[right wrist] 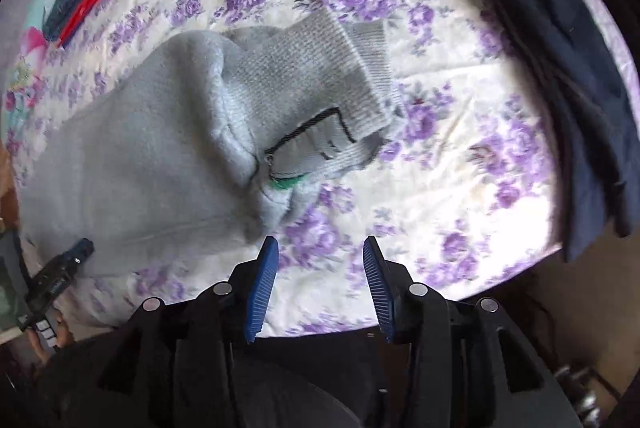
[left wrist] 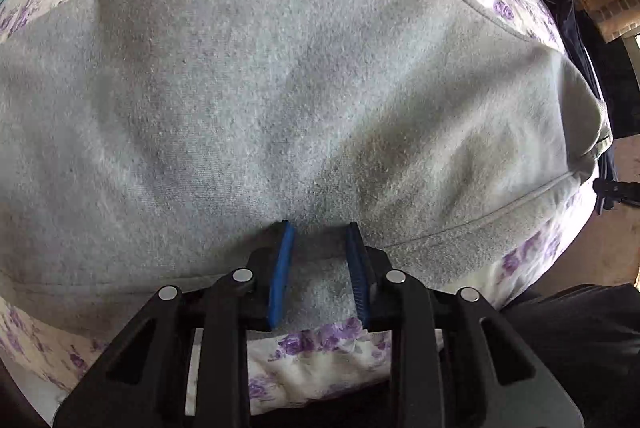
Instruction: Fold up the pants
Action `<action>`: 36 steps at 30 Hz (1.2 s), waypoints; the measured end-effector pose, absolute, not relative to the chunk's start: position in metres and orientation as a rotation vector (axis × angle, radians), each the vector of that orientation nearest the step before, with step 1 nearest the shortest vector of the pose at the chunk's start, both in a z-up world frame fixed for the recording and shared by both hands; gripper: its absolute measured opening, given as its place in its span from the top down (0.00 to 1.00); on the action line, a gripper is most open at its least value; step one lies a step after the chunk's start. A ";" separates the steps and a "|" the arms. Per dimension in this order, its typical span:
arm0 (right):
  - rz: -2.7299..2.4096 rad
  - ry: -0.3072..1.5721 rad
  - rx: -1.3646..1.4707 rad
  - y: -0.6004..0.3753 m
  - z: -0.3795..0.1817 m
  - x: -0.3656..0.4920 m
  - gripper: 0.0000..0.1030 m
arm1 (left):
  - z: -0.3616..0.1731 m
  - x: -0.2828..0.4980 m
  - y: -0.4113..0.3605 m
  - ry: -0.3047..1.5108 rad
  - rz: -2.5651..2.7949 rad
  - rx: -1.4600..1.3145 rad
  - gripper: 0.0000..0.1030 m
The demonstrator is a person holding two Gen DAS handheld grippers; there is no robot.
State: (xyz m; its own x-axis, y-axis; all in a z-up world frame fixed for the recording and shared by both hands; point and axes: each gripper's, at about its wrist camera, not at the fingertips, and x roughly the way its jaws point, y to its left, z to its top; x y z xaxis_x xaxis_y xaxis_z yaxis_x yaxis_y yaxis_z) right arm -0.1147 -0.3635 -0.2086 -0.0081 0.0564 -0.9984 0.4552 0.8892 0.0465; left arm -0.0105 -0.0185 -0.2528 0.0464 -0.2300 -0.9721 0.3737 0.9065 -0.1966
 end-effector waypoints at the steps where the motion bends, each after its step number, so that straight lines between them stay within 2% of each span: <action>1: -0.363 1.556 0.311 -0.359 -0.194 -0.112 0.56 | -0.251 -0.015 -0.016 1.439 -0.468 0.107 0.75; 4: -0.181 1.420 0.190 -0.327 -0.144 -0.081 0.56 | -0.252 -0.016 -0.003 1.450 -0.471 -0.005 0.75; 7: 0.124 1.303 0.149 -0.272 -0.126 -0.015 0.56 | -0.256 -0.016 0.007 1.454 -0.475 -0.094 0.75; 10: 0.376 1.214 0.043 -0.196 -0.141 0.060 0.57 | -0.253 -0.016 0.002 1.457 -0.466 -0.051 0.76; 13: 0.543 1.224 0.038 -0.129 -0.169 0.124 0.71 | -0.252 -0.017 -0.008 1.452 -0.448 0.026 0.76; 15: 0.551 1.261 0.015 -0.102 -0.190 0.148 0.71 | -0.253 -0.016 -0.009 1.451 -0.443 0.034 0.76; 18: 0.555 1.351 -0.019 -0.087 -0.215 0.147 0.71 | -0.254 -0.014 -0.003 1.447 -0.449 -0.015 0.76; 22: 0.593 1.361 -0.129 -0.079 -0.217 0.108 0.71 | -0.256 -0.015 0.007 1.440 -0.463 -0.068 0.76; 36: 0.785 1.446 -0.027 -0.044 -0.245 0.127 0.69 | -0.257 -0.011 0.022 1.445 -0.498 -0.073 0.76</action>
